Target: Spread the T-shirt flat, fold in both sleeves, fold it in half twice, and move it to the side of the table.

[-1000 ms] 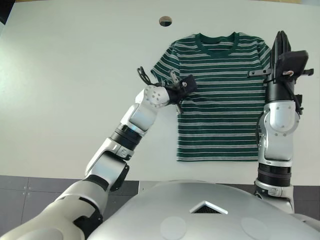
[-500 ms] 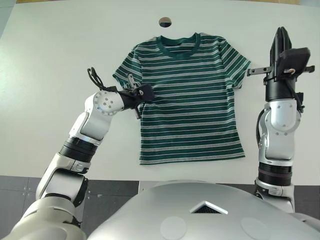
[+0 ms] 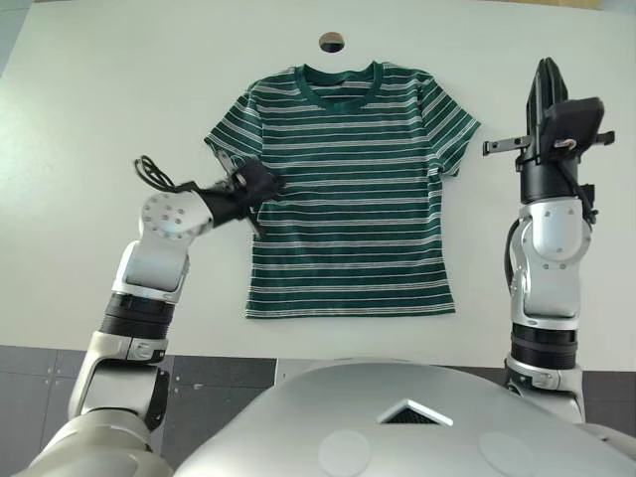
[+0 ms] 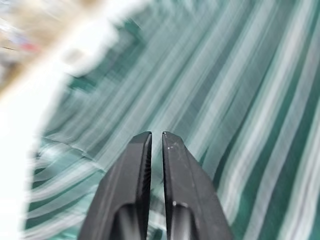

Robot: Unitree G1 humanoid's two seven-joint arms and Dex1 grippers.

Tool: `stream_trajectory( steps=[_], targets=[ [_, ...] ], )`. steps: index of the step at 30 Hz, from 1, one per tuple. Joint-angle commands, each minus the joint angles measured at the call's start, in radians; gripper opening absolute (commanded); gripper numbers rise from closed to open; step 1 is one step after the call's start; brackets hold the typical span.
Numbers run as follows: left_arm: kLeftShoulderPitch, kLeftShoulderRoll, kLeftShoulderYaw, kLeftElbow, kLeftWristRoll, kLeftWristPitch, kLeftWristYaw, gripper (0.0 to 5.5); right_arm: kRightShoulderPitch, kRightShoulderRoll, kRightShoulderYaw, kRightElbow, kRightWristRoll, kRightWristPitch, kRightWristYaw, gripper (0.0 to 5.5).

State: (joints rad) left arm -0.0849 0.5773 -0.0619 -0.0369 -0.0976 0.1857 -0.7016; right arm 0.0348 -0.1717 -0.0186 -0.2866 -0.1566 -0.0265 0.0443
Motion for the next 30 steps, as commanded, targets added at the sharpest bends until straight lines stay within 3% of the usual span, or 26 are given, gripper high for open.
stream_trajectory(
  steps=[1, 5, 10, 18, 30],
  targets=[
    [-0.031, -0.030, 0.121, 0.038, -0.060, 0.177, 0.105, 0.92, 0.018, 0.005, -0.002, -0.014, -0.007, 0.002, -0.010, 0.10],
    [-0.079, -0.034, 0.180, 0.190, -0.074, 0.310, 0.173, 1.47, 0.023, 0.001, -0.003, -0.013, -0.007, 0.000, -0.014, 0.10],
    [-0.181, -0.027, 0.218, 0.401, -0.068, 0.315, 0.223, 2.40, 0.033, -0.006, -0.011, -0.020, -0.004, -0.001, -0.013, 0.10],
    [-0.324, -0.070, 0.271, 0.549, -0.224, 0.453, 0.098, 2.40, 0.037, -0.003, -0.006, -0.020, -0.007, 0.000, -0.015, 0.10],
    [-0.420, -0.064, 0.231, 0.814, -0.139, 0.314, 0.121, 2.40, 0.029, -0.004, 0.000, -0.042, -0.006, 0.003, -0.011, 0.10]
  ],
)
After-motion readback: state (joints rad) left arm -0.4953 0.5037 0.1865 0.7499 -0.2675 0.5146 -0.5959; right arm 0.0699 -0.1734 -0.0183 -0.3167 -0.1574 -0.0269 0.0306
